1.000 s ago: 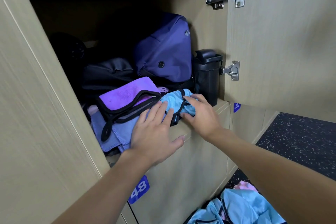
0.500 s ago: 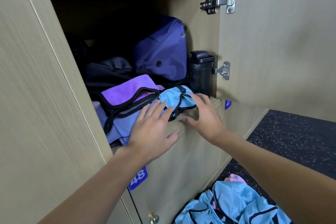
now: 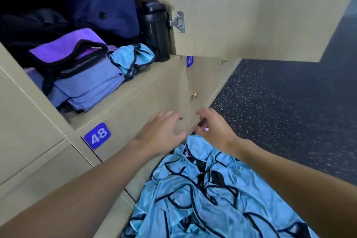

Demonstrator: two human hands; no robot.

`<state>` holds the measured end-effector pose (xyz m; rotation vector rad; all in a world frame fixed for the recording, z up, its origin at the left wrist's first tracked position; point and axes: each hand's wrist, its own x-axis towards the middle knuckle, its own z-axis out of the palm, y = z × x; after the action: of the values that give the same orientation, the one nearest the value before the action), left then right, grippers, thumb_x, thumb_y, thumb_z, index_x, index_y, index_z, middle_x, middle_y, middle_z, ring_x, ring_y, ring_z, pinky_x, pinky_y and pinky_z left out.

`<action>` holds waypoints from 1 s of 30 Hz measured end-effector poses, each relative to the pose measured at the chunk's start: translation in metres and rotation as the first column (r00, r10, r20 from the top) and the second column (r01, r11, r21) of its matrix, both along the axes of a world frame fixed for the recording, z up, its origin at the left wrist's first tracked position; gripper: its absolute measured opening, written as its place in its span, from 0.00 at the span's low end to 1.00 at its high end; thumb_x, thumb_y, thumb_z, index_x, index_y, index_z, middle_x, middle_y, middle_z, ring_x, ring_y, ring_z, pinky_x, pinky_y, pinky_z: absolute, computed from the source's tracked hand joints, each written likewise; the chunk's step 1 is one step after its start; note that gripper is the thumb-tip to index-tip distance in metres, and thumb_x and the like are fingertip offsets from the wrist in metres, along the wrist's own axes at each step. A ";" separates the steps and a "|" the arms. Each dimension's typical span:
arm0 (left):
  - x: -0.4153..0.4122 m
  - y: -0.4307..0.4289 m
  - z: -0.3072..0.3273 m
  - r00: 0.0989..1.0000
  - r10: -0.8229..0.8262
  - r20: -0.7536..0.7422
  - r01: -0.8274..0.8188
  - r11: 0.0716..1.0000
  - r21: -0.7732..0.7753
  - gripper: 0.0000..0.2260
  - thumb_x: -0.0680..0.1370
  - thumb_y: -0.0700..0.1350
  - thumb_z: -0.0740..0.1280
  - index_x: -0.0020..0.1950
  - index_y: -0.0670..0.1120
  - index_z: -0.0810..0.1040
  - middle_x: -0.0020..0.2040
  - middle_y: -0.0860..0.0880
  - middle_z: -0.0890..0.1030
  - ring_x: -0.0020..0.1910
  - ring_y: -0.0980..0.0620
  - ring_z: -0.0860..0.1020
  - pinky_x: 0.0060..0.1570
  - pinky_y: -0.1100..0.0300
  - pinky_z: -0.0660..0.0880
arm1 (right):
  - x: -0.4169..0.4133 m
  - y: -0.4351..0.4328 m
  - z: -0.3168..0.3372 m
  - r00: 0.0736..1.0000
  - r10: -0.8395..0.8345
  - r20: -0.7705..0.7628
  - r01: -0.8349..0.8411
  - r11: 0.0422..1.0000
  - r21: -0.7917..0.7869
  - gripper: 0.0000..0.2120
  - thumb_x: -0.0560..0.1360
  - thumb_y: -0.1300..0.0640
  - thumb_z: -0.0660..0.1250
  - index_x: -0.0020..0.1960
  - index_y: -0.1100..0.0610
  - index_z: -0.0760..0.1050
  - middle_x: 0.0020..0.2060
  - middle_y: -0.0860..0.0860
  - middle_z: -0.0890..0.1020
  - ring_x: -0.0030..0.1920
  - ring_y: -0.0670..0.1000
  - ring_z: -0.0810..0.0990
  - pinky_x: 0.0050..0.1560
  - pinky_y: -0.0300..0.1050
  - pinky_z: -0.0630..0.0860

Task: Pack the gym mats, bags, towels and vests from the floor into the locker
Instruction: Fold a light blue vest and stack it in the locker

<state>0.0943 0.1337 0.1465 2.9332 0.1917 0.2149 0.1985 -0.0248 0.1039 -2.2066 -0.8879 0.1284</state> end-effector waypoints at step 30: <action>-0.004 -0.033 -0.165 0.983 -0.106 -0.150 0.081 0.983 -0.164 0.06 0.80 0.49 0.69 0.52 0.47 0.83 0.45 0.51 0.83 0.48 0.48 0.79 0.57 0.53 0.66 | -0.054 -0.060 -0.169 0.792 -0.072 -0.607 0.101 0.995 0.013 0.22 0.75 0.45 0.71 0.65 0.53 0.75 0.43 0.49 0.81 0.40 0.45 0.78 0.41 0.36 0.73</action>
<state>0.0905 0.1009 -0.0184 2.7924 0.0883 -0.0466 0.1449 -0.0847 -0.0654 -1.9628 -0.4161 0.7247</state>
